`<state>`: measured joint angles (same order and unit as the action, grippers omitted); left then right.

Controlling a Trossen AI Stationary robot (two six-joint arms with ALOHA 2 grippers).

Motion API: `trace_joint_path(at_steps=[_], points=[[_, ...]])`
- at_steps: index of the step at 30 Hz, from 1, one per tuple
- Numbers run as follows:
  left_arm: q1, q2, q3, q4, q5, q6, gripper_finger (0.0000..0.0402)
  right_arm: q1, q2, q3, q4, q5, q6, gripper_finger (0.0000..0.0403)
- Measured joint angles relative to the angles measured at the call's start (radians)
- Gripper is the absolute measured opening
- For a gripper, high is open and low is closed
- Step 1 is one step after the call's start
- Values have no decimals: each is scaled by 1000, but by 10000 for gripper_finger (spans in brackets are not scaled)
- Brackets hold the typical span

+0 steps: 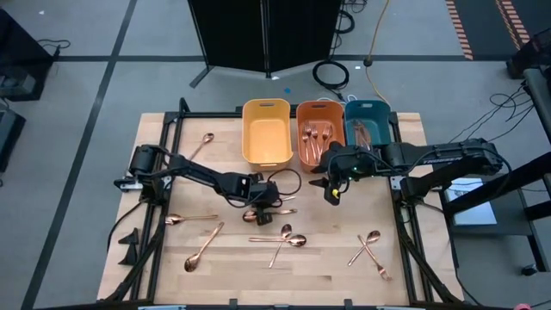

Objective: Sort silverware
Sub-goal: Put the copper fork into the orange bin

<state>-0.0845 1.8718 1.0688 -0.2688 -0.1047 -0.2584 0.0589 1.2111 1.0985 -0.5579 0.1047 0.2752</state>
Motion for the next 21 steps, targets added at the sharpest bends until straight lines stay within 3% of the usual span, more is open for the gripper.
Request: trace_joint_path(at_steps=[6, 13, 21], points=[[8, -18, 103, -39, -1, 106, 5, 0, -11, 1, 10, 0, 0, 169], [19, -18, 266, -230, -56, 286, 4, 0, -48, 12, 3, -2, 17, 169], [19, -18, 461, -323, -226, 737, 4, 0, -147, 57, -35, -2, 51, 169]])
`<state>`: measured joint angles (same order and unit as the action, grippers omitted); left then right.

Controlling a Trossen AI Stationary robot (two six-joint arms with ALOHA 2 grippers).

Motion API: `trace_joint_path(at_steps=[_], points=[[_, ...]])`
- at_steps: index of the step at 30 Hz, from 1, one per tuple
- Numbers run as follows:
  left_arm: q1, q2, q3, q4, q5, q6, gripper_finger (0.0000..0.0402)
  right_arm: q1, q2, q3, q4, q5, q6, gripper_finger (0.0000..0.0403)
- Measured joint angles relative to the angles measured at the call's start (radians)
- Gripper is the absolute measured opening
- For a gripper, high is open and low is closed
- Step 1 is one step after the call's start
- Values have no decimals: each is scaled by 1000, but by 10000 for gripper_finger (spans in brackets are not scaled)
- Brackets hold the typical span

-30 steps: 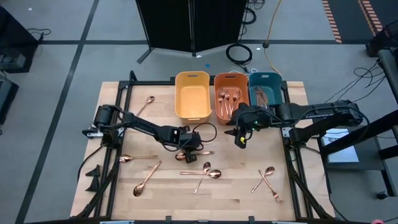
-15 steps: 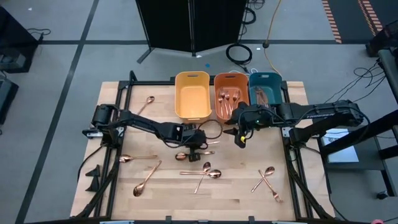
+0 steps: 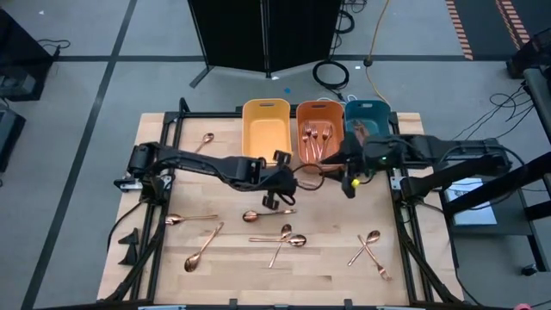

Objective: Sort silverware
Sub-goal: Put the copper fork into the orange bin

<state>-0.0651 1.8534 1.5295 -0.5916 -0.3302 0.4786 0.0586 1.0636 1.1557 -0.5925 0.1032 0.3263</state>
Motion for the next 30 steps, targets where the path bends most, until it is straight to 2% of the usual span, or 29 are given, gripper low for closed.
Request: trace_joint_path(at_steps=[5, 10, 14, 17, 19, 30], points=[[32, -1, 63, 36, -148, 331, 3, 0, -78, 0, -135, 0, 69, 169], [119, 0, 68, 174, -138, 596, 3, 0, -121, 0, -246, 44, 158, 169], [191, 12, 69, 287, -21, 853, 3, 0, -121, -20, -257, 227, 213, 169], [236, 20, 69, 338, 91, 964, 3, -1, -103, -53, -261, 394, 277, 169], [262, 23, 69, 378, 120, 1018, 3, -11, -83, -68, -279, 448, 325, 169], [403, 159, 69, 490, 351, 1349, 3, -113, 9, -75, -287, 441, 500, 169]])
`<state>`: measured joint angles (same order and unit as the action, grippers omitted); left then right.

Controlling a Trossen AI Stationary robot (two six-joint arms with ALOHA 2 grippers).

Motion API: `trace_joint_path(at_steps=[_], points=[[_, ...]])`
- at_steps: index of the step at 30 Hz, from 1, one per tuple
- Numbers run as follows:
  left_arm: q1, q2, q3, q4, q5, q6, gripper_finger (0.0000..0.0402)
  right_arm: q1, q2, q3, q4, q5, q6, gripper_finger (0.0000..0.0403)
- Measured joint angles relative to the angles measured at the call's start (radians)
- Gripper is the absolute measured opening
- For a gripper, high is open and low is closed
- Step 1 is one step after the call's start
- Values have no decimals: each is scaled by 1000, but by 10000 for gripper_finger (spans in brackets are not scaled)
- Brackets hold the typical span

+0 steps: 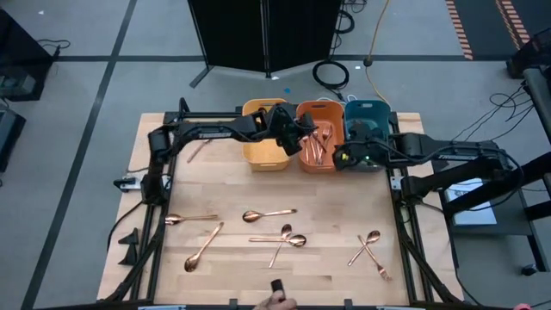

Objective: Sort silverware
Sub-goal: Put the copper fork into the orange bin

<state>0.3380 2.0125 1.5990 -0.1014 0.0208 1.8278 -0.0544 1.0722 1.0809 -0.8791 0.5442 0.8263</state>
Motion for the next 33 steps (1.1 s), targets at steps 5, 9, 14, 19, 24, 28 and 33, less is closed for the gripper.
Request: trace_joint_path(at_steps=[5, 9, 14, 19, 24, 28, 33], points=[[17, 59, 24, 43, 52, 74, 3, -54, 11, 0, 10, -12, 60, 169], [24, 80, 39, 29, 84, 99, 4, -82, 16, 0, 33, -51, 51, 169], [27, 80, 39, 18, 123, 102, 4, -98, 16, 0, 46, -70, 45, 169], [27, 80, 39, 10, 129, 91, 4, -104, 15, 0, 45, -100, 26, 169], [26, 80, 39, 14, 128, 90, 4, -104, 16, 0, 45, -109, 26, 169], [26, 80, 39, 17, 128, 64, 6, -104, 16, 0, 45, -111, 19, 169], [21, 80, 39, 27, 128, 63, 42, -103, 16, 0, 45, -132, 0, 169]])
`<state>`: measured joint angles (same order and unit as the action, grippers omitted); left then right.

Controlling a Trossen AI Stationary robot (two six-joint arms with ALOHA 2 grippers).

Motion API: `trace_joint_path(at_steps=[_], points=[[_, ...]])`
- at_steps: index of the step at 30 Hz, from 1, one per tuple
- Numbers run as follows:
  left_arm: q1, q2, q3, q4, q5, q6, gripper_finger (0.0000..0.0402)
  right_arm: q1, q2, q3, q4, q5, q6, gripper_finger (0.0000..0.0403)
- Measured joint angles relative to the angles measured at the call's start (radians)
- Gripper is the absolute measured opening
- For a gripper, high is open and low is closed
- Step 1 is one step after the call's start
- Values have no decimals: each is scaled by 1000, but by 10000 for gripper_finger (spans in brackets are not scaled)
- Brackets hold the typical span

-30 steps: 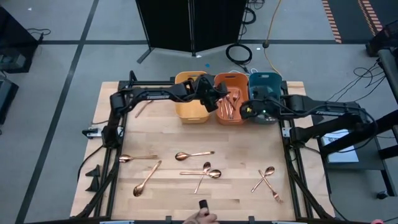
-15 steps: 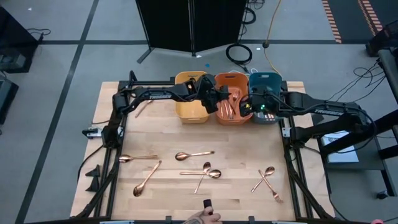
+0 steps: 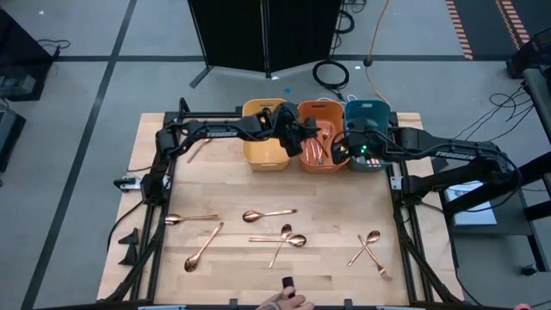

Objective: Sort silverware
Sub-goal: Put the copper fork into the orange bin

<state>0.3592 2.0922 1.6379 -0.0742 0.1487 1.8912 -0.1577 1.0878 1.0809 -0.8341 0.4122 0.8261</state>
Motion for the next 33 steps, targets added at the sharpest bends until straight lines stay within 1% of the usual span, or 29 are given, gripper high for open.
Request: trace_joint_path(at_steps=[4, 7, 13, 15, 17, 21, 24, 26, 30, 33], points=[[-1, 0, 0, 12, 17, 0, 83, 0, 0, 0, 0, 0, -5, 169], [0, 0, 0, 16, 17, 0, 99, 0, 0, 0, 0, -1, -13, 169], [-3, 0, 0, 16, 12, 0, 102, 0, 0, 0, 0, -27, -38, 169], [-11, 0, -1, 22, -34, -3, 102, 0, -1, 0, 0, -39, -40, 169], [-25, -1, -2, 61, -70, -48, 102, -3, -1, 0, 1, -67, -58, 169], [-70, -31, -1, 126, -71, -174, 102, -6, -1, 19, 5, -138, -96, 169], [-110, -61, -2, 123, -71, -292, 102, -5, -1, 45, -1, -162, -111, 169], [-139, -78, -2, 110, -71, -425, 102, -5, -1, 68, -13, -189, -119, 169], [-192, -119, -1, 102, -71, -829, 102, 3, -6, 103, -17, -316, -126, 169], [-233, -122, 1, 59, -70, -1098, 102, 38, -18, 108, -18, -421, -81, 169]])
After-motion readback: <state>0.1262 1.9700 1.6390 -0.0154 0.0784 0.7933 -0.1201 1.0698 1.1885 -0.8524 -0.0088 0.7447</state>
